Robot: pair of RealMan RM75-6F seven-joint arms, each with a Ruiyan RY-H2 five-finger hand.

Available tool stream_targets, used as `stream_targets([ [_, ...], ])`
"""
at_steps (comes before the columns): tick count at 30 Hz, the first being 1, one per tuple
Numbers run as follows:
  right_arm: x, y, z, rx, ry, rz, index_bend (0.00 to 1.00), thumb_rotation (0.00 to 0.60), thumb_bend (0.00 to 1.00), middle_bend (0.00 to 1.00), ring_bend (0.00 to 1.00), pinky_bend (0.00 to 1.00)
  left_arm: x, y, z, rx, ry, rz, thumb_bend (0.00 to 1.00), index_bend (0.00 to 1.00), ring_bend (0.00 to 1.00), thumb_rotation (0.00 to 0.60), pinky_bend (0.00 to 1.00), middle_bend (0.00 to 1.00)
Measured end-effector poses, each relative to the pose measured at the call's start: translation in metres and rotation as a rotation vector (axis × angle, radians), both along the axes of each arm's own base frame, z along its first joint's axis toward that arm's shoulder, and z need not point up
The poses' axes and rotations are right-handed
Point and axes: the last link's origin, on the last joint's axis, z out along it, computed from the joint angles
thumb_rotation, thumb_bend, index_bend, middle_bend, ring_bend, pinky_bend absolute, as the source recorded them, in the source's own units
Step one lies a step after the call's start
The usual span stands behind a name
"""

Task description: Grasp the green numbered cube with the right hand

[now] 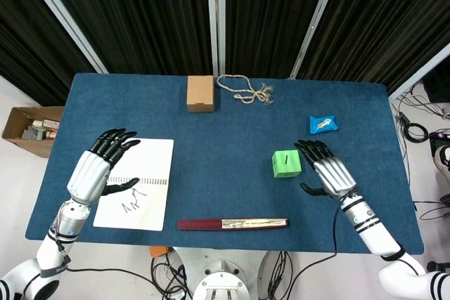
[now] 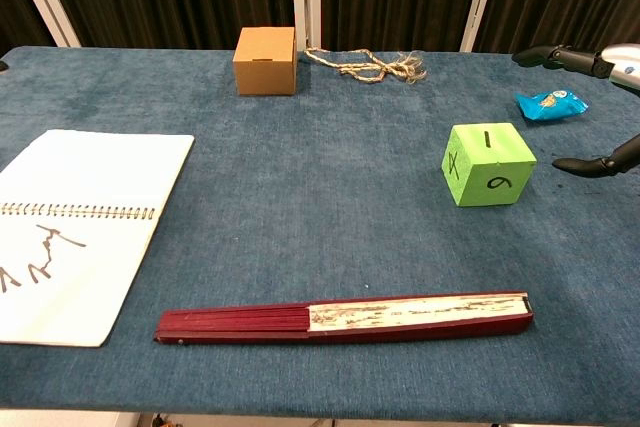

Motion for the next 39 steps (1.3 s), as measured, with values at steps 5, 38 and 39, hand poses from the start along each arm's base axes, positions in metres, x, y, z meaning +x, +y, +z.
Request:
stream_targets([
  [5, -0.004, 0.000, 0.004, -0.007, 0.004, -0.020, 0.00, 0.600, 0.24, 0.05, 0.00, 0.00, -0.002, -0.004, -0.002, -0.007, 0.009, 0.014, 0.04, 0.22, 0.13, 0.600, 0.16, 0.16],
  [38, 0.000, -0.060, -0.016, 0.235, 0.137, -0.233, 0.23, 0.600, 1.00, 0.00, 0.00, 0.00, -0.020, -0.019, -0.011, -0.019, 0.049, 0.120, 0.03, 0.22, 0.13, 0.600, 0.16, 0.16],
  [39, 0.004, -0.061, -0.018, 0.238, 0.137, -0.223, 0.23, 0.600, 1.00, 0.00, 0.00, 0.00, -0.019, -0.019, -0.011, -0.017, 0.051, 0.121, 0.04, 0.22, 0.13, 0.600, 0.16, 0.16],
])
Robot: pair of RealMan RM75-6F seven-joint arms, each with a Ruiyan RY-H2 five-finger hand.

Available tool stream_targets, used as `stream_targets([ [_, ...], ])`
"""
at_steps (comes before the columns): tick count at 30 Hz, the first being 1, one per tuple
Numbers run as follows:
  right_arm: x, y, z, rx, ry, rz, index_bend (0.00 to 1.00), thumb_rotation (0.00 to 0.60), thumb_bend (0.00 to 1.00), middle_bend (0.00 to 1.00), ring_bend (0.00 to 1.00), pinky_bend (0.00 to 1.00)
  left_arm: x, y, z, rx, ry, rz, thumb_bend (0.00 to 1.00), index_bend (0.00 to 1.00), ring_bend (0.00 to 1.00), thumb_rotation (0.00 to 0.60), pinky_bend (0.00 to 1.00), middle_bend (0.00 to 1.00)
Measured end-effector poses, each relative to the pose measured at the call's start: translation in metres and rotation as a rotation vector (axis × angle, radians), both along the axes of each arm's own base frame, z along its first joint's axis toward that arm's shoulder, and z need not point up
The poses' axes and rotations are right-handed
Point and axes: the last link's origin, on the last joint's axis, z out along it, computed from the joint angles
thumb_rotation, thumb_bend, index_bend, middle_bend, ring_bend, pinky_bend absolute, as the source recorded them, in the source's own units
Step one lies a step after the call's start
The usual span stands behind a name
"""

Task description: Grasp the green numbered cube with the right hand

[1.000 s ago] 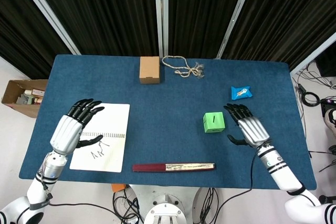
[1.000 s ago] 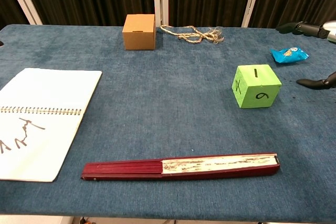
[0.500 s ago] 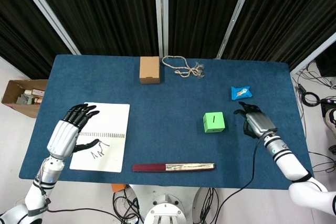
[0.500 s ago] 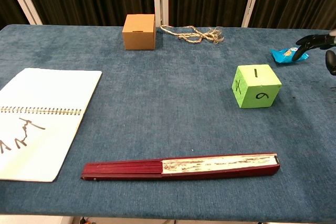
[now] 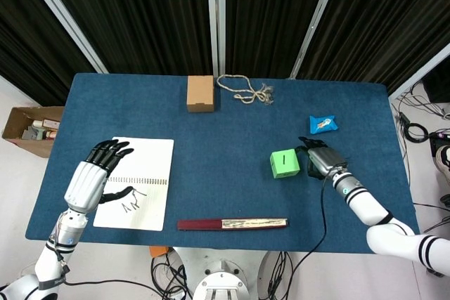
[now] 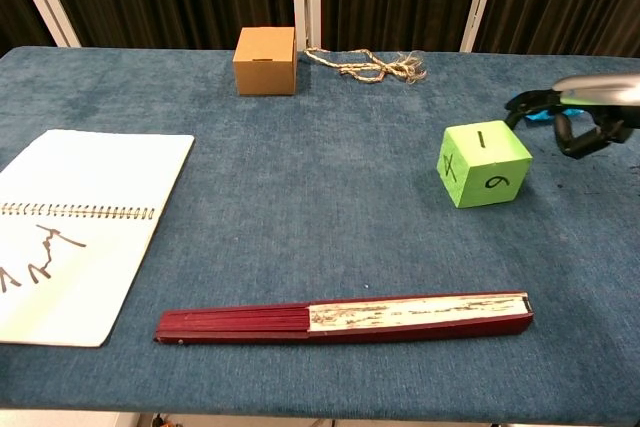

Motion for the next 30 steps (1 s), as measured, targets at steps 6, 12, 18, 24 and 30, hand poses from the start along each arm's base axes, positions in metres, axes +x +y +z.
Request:
stream_targets([
  [6, 0.022, -0.006, -0.013, 0.030, -0.007, 0.067, 0.23, 0.600, 1.00, 0.00, 0.00, 0.00, -0.001, 0.000, 0.000, 0.004, 0.000, 0.011, 0.04, 0.22, 0.13, 0.600, 0.16, 0.16],
  [12, 0.045, -0.007, -0.027, 0.086, -0.010, 0.128, 0.25, 0.600, 1.00, 0.00, 0.00, 0.00, -0.003, -0.002, 0.002, 0.012, 0.006, 0.022, 0.04, 0.22, 0.13, 0.600, 0.16, 0.16],
  [18, 0.071, -0.002, -0.038, 0.150, -0.008, 0.207, 0.27, 0.600, 1.00, 0.00, 0.00, 0.00, -0.005, -0.004, 0.004, 0.021, 0.015, 0.031, 0.04, 0.22, 0.13, 0.600, 0.16, 0.16],
  [24, 0.093, 0.006, -0.046, 0.211, 0.005, 0.280, 0.31, 0.600, 1.00, 0.00, 0.00, 0.00, -0.007, -0.005, 0.004, 0.025, 0.015, 0.038, 0.04, 0.22, 0.13, 0.600, 0.16, 0.16],
  [30, 0.105, 0.011, -0.051, 0.246, 0.053, 0.356, 0.39, 0.600, 1.00, 0.00, 0.00, 0.00, -0.009, -0.006, 0.005, 0.028, 0.018, 0.044, 0.04, 0.22, 0.13, 0.600, 0.16, 0.16],
])
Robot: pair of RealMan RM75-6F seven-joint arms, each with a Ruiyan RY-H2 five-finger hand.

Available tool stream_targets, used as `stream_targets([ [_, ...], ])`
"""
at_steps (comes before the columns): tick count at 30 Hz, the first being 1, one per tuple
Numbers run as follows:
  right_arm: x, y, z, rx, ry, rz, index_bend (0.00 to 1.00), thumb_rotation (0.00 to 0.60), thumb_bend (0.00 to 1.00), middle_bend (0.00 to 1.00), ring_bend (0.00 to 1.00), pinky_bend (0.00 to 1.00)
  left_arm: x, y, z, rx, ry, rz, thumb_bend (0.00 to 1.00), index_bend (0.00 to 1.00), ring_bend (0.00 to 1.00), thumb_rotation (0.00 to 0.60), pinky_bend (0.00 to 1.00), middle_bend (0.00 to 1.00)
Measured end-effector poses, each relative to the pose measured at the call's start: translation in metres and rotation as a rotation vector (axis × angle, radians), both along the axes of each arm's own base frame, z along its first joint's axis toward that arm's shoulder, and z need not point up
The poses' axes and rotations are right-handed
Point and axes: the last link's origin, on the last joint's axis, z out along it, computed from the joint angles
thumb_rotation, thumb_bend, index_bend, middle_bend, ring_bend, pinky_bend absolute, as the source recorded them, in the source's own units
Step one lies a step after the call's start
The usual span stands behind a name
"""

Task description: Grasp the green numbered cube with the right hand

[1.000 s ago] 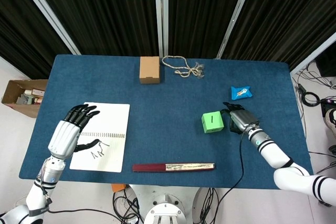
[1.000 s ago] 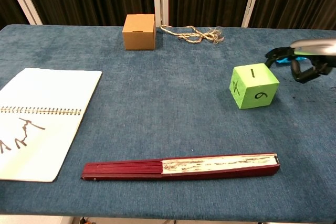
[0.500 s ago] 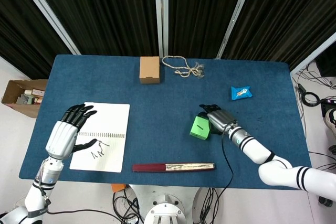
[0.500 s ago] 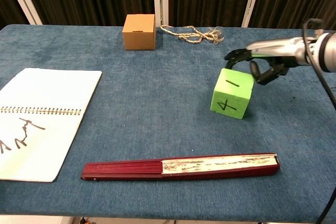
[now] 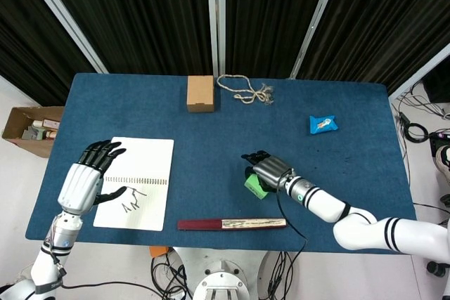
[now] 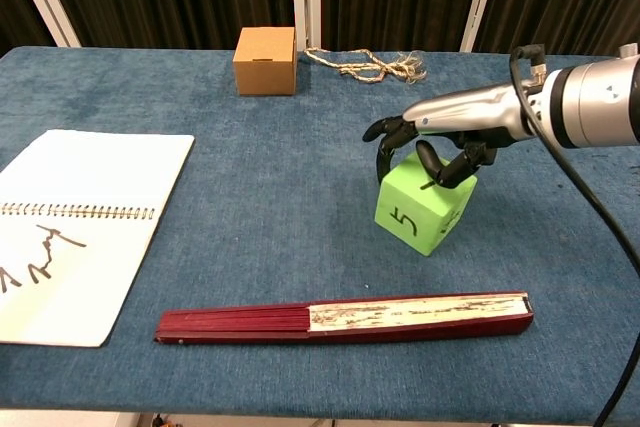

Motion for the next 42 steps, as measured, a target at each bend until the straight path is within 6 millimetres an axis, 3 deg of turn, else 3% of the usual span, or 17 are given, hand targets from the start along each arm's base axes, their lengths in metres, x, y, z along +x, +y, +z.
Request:
stream_targets([
  [15, 0.015, 0.018, 0.002, 0.011, 0.092, 0.157, 0.49, 0.600, 1.00, 0.03, 0.00, 0.00, 0.000, -0.001, 0.000, 0.002, -0.003, 0.002, 0.04, 0.22, 0.13, 0.600, 0.16, 0.16],
  [20, 0.017, 0.018, -0.001, -0.001, 0.100, 0.179, 0.47, 0.600, 1.00, 0.03, 0.00, 0.00, 0.001, 0.000, -0.001, 0.001, -0.001, 0.000, 0.03, 0.22, 0.13, 0.600, 0.16, 0.16],
  [22, 0.018, 0.017, -0.002, -0.017, 0.090, 0.182, 0.39, 0.600, 1.00, 0.02, 0.00, 0.00, 0.000, -0.001, -0.001, 0.002, 0.000, 0.002, 0.04, 0.22, 0.13, 0.600, 0.16, 0.16],
  [25, 0.020, 0.013, 0.000, -0.064, 0.061, 0.177, 0.21, 0.600, 0.86, 0.00, 0.00, 0.00, -0.001, -0.001, 0.000, 0.005, 0.005, 0.006, 0.04, 0.22, 0.13, 0.600, 0.16, 0.16],
  [27, 0.019, 0.010, 0.003, -0.107, 0.033, 0.165, 0.09, 0.600, 0.69, 0.00, 0.00, 0.00, -0.003, -0.001, 0.001, 0.008, 0.014, 0.010, 0.04, 0.22, 0.13, 0.600, 0.16, 0.16],
  [29, 0.015, 0.007, 0.011, -0.168, -0.006, 0.140, 0.04, 0.600, 0.58, 0.00, 0.00, 0.00, -0.006, -0.002, 0.003, 0.012, 0.030, 0.020, 0.03, 0.22, 0.13, 0.600, 0.16, 0.16],
  [34, -0.012, 0.007, 0.045, -0.347, -0.099, 0.063, 0.00, 0.600, 0.44, 0.00, 0.00, 0.00, -0.021, -0.002, 0.008, 0.017, 0.089, 0.065, 0.03, 0.22, 0.13, 0.600, 0.16, 0.16],
  [36, -0.027, 0.011, 0.060, -0.420, -0.122, 0.041, 0.00, 0.600, 0.32, 0.00, 0.00, 0.00, -0.027, -0.003, 0.009, 0.017, 0.112, 0.090, 0.04, 0.22, 0.13, 0.600, 0.16, 0.16],
  [39, -0.057, 0.024, 0.086, -0.546, -0.149, -0.005, 0.00, 0.600, 0.16, 0.00, 0.00, 0.00, -0.039, -0.005, 0.013, 0.021, 0.147, 0.142, 0.04, 0.22, 0.13, 0.600, 0.16, 0.16],
  [42, -0.094, 0.045, 0.112, -0.667, -0.163, -0.069, 0.00, 0.600, 0.13, 0.00, 0.00, 0.00, -0.053, -0.010, 0.020, 0.031, 0.183, 0.209, 0.04, 0.21, 0.13, 0.600, 0.16, 0.16],
])
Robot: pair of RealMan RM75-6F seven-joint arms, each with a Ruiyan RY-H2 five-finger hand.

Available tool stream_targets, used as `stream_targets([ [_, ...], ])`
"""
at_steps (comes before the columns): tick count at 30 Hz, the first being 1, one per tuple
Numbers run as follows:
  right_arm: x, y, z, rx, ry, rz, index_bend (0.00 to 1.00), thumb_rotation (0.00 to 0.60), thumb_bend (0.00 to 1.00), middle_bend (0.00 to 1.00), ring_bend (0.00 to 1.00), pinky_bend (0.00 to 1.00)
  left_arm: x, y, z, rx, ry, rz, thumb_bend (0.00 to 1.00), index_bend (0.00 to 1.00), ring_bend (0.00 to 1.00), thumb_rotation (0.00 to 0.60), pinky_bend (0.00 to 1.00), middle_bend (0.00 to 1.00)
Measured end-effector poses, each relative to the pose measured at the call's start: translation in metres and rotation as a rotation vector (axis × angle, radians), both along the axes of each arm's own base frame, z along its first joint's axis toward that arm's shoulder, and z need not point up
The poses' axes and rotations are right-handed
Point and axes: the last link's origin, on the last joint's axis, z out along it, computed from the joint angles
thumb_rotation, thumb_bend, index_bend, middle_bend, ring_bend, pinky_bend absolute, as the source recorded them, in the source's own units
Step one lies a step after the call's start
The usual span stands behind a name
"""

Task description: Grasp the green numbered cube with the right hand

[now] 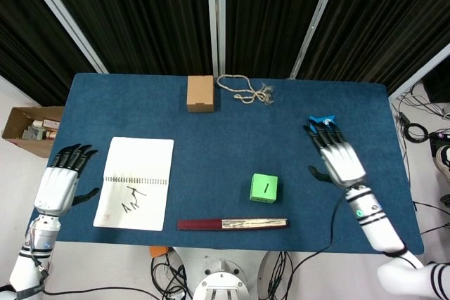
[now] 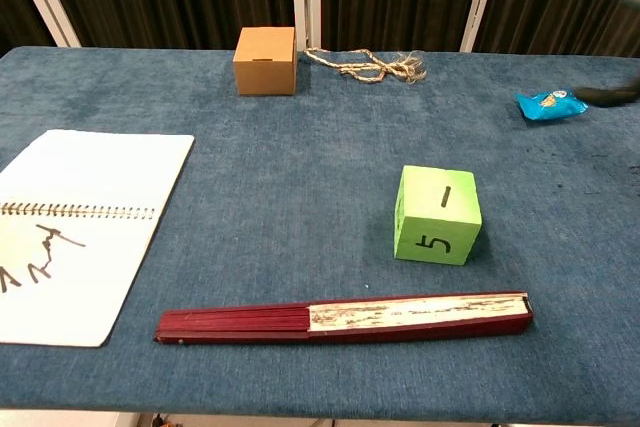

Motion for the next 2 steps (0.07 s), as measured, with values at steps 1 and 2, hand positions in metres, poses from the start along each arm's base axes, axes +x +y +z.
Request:
stream_targets([
  [1, -0.015, 0.010, 0.010, -0.039, -0.014, -0.026, 0.00, 0.600, 0.13, 0.00, 0.00, 0.00, -0.006, -0.002, 0.003, 0.005, 0.013, 0.030, 0.04, 0.21, 0.13, 0.600, 0.16, 0.16],
  [2, -0.025, 0.018, 0.016, -0.065, -0.024, -0.043, 0.00, 0.600, 0.13, 0.00, 0.00, 0.00, -0.010, -0.005, 0.006, 0.009, 0.020, 0.054, 0.03, 0.21, 0.13, 0.600, 0.16, 0.16],
])
